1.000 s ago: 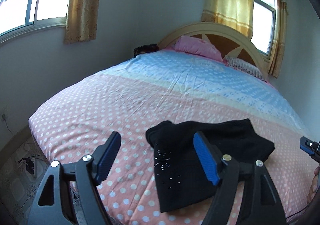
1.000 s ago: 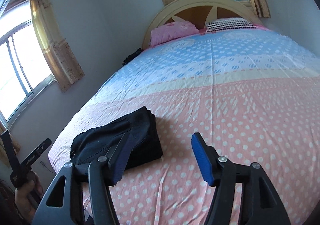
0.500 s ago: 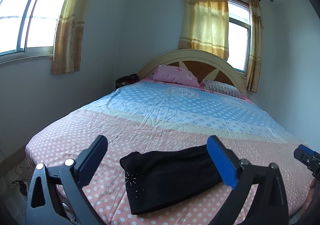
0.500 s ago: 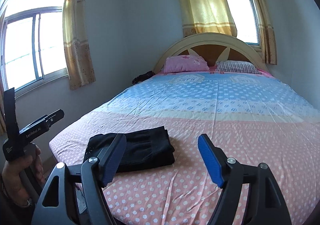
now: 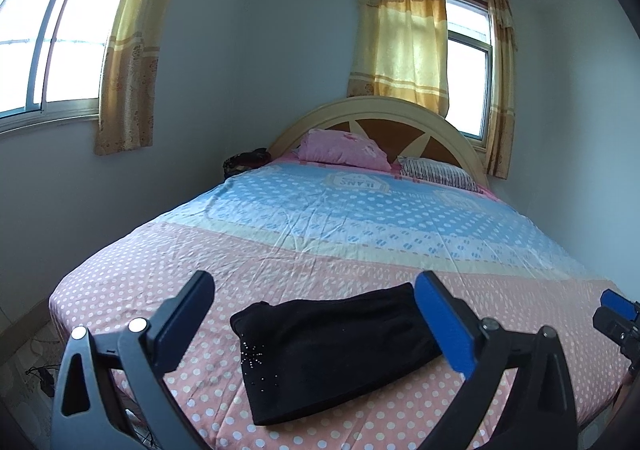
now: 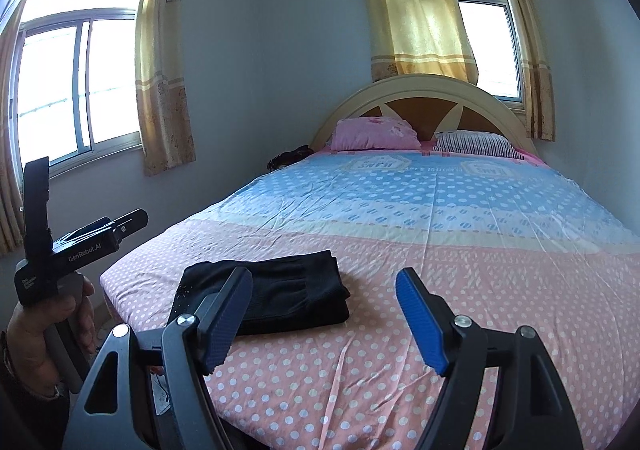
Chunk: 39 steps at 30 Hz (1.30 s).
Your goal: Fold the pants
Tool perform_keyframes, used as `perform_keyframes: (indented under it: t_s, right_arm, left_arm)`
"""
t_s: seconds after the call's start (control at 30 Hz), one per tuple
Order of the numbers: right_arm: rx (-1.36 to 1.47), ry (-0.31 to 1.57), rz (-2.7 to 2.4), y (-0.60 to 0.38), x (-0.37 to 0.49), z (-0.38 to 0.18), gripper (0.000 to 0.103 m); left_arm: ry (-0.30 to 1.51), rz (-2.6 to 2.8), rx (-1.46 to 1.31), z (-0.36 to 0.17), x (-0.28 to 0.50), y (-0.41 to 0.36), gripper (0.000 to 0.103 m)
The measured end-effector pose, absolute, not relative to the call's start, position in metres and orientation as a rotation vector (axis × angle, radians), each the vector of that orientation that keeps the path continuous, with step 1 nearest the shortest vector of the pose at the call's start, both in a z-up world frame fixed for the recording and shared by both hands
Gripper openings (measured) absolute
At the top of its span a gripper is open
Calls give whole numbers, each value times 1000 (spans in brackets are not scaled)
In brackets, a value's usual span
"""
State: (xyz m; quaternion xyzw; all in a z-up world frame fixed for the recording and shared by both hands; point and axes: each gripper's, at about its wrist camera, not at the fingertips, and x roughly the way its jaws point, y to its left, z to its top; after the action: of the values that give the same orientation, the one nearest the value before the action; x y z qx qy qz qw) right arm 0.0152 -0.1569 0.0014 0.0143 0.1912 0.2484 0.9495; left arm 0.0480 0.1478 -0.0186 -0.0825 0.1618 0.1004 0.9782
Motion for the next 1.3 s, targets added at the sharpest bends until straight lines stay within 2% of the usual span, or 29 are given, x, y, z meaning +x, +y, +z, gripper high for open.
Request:
perform_keyframes:
  t_s: [1.3]
  right_arm:
    - [-3,386,495,-155,14,-3,75]
  left_arm:
    - [397,225,-138,-28,57,139,103]
